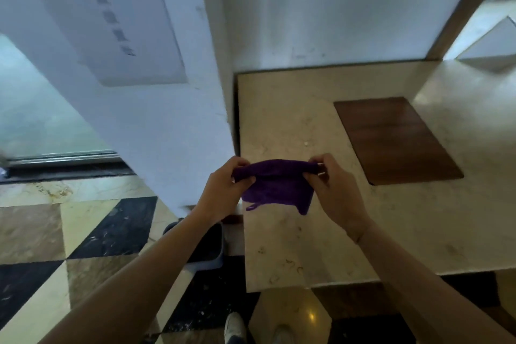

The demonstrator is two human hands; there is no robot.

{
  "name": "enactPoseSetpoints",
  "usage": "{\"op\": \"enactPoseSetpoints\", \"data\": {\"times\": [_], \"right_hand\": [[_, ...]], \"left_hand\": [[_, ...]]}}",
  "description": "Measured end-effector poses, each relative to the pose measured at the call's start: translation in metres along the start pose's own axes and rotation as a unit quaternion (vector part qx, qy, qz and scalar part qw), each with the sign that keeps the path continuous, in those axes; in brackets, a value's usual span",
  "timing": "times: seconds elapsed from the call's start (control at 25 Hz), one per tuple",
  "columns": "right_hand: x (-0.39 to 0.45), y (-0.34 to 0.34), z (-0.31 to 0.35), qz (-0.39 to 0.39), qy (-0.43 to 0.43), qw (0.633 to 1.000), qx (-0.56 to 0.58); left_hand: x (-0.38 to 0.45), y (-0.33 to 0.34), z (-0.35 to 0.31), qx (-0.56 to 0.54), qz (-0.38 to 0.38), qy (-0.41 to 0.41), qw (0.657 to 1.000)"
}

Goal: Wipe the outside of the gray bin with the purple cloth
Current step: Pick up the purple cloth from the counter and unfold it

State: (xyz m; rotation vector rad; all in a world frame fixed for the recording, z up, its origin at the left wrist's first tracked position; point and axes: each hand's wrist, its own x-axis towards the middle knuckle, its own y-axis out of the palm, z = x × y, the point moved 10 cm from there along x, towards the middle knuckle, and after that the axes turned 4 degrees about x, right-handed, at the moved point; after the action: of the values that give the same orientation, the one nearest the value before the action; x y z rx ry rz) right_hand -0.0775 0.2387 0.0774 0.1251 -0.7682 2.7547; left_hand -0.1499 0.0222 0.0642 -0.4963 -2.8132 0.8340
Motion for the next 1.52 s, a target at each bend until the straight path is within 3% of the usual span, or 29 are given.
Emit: {"op": "enactPoseSetpoints", "data": {"times": [0.28, 0.48, 0.68, 1.12, 1.52], "right_hand": [[0.016, 0.049, 0.129, 0.018, -0.104, 0.988, 0.109], [0.010, 0.099, 0.175, 0.064, -0.134, 0.979, 0.142], [-0.001, 0.140, 0.203, 0.075, -0.137, 0.977, 0.147], [-0.040, 0.252, 0.246, 0.004, -0.051, 0.980, 0.192], [-0.037, 0.280, 0.188, -0.046, -0.017, 0.984, 0.170]], "left_hand": [[-0.057, -0.152, -0.032, 0.018, -0.183, 0.006, 0.983], [-0.098, -0.212, -0.013, 0.034, -0.253, -0.022, 0.966], [-0.116, -0.253, 0.015, 0.038, -0.261, -0.032, 0.964], [-0.139, -0.342, 0.096, -0.020, -0.227, 0.012, 0.974], [-0.119, -0.291, 0.148, -0.094, -0.211, 0.012, 0.973]]}}
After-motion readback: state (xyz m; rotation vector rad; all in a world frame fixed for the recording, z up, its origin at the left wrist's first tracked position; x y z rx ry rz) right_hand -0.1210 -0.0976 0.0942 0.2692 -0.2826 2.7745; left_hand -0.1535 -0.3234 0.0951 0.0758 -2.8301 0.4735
